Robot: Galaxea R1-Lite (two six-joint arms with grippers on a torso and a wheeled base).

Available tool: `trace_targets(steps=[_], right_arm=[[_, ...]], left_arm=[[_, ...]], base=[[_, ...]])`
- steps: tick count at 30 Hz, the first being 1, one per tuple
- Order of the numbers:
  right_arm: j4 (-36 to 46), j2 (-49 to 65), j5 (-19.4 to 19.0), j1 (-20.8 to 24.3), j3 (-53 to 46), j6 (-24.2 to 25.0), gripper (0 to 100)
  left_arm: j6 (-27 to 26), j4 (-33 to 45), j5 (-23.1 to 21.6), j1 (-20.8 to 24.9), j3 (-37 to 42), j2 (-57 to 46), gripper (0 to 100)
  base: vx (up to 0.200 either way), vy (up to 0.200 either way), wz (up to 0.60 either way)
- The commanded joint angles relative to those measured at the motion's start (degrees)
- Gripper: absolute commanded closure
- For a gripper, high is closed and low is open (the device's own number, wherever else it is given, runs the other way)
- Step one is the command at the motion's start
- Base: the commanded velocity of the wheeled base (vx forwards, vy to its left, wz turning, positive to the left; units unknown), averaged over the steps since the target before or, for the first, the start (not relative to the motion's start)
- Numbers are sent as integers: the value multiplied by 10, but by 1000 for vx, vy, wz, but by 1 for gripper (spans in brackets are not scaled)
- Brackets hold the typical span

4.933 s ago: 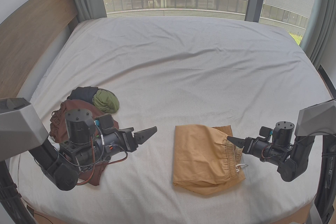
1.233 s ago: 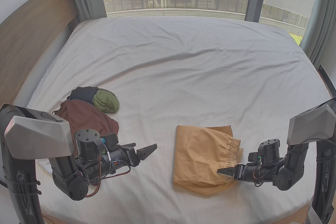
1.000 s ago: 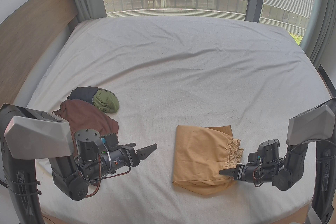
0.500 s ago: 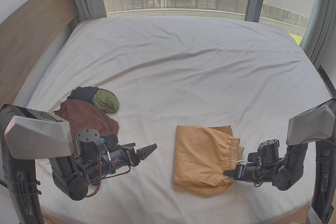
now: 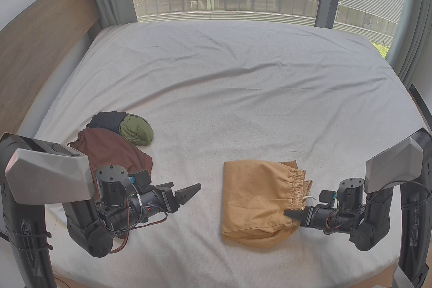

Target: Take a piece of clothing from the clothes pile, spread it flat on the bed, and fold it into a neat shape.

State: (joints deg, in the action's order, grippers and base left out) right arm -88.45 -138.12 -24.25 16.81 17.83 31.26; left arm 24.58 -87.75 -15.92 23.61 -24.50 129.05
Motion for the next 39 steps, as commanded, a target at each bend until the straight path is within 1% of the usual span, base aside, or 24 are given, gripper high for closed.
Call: trace_targets(steps=[1, 3, 5, 13, 16, 17, 18, 27, 33, 36, 39], right_arm=[[0, 14, -19, 9, -19, 1, 100], [0, 33, -28, 14, -25, 1, 100], [0, 57, -47, 21, -30, 1, 100], [0, 127, -70, 34, -21, 3, 100], [1, 146, -69, 40, -8, 14, 100], [1, 162, -70, 47, 4, 30, 100], [1, 167, -70, 49, 10, 35, 100], [4, 182, -70, 56, 53, 37, 100], [50, 197, -70, 53, 104, 57, 100], [69, 201, -82, 48, 128, 65, 100], [88, 210, -84, 48, 147, 72, 100]], left_arm=[[0, -1, 0, -1, -1, -4, 0], [0, -1, 0, -2, -1, -6, 0], [0, -1, 0, -3, -1, -8, 0], [0, -1, 0, -3, 4, -12, 0], [-1, -1, 1, -4, 4, -13, 0], [-1, -1, 1, -4, 4, -13, 0], [-1, -1, 1, -4, 4, -13, 0], [-1, -1, 1, -4, 4, -13, 0], [-1, -1, 1, -6, 4, -13, 0], [-1, -1, 1, -9, 5, -13, 0], [-1, 0, 1, -12, 7, -20, 0]], base=[[0, 0, 0], [0, 0, 0], [0, 0, 0], [0, 0, 0], [0, 0, 0], [0, 0, 0], [0, 0, 0], [0, 0, 0], [0, 0, 0], [0, 0, 0], [0, 0, 0]])
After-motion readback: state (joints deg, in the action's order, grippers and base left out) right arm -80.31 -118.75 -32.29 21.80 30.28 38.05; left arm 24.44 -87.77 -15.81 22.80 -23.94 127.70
